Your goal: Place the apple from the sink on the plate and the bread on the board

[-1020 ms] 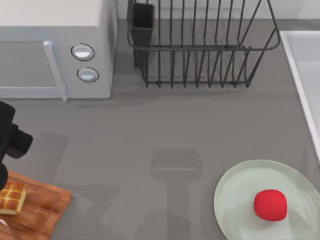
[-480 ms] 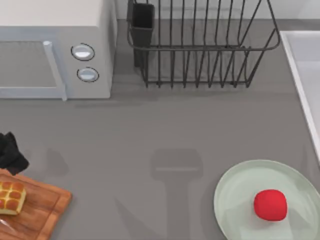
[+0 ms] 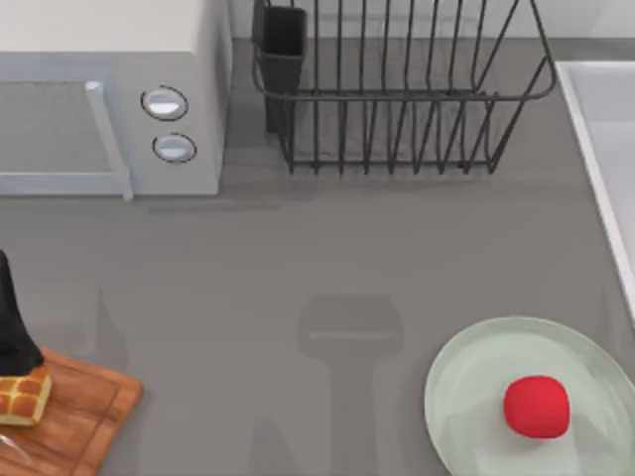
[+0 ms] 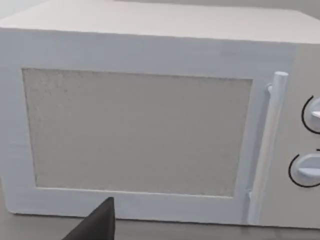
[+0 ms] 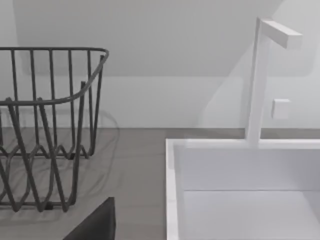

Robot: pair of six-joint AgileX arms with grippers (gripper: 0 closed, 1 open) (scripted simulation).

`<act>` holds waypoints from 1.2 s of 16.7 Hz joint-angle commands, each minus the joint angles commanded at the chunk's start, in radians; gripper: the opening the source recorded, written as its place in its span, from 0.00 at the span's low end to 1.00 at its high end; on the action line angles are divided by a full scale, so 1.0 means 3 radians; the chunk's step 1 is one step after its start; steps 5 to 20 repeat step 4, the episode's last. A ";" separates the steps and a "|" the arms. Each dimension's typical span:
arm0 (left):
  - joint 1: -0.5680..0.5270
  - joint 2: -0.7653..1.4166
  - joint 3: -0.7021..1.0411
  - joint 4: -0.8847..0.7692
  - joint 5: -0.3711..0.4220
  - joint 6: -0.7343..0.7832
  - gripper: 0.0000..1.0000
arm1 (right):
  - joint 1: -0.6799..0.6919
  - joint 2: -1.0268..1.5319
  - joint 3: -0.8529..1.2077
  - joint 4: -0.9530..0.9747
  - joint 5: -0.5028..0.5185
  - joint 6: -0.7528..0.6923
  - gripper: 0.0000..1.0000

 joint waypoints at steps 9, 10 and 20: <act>0.0044 -0.0096 -0.0059 0.0070 0.0040 0.0159 1.00 | 0.0000 0.0000 0.0000 0.0000 0.0000 0.0000 1.00; 0.0044 -0.0096 -0.0059 0.0070 0.0040 0.0159 1.00 | 0.0000 0.0000 0.0000 0.0000 0.0000 0.0000 1.00; 0.0044 -0.0096 -0.0059 0.0070 0.0040 0.0159 1.00 | 0.0000 0.0000 0.0000 0.0000 0.0000 0.0000 1.00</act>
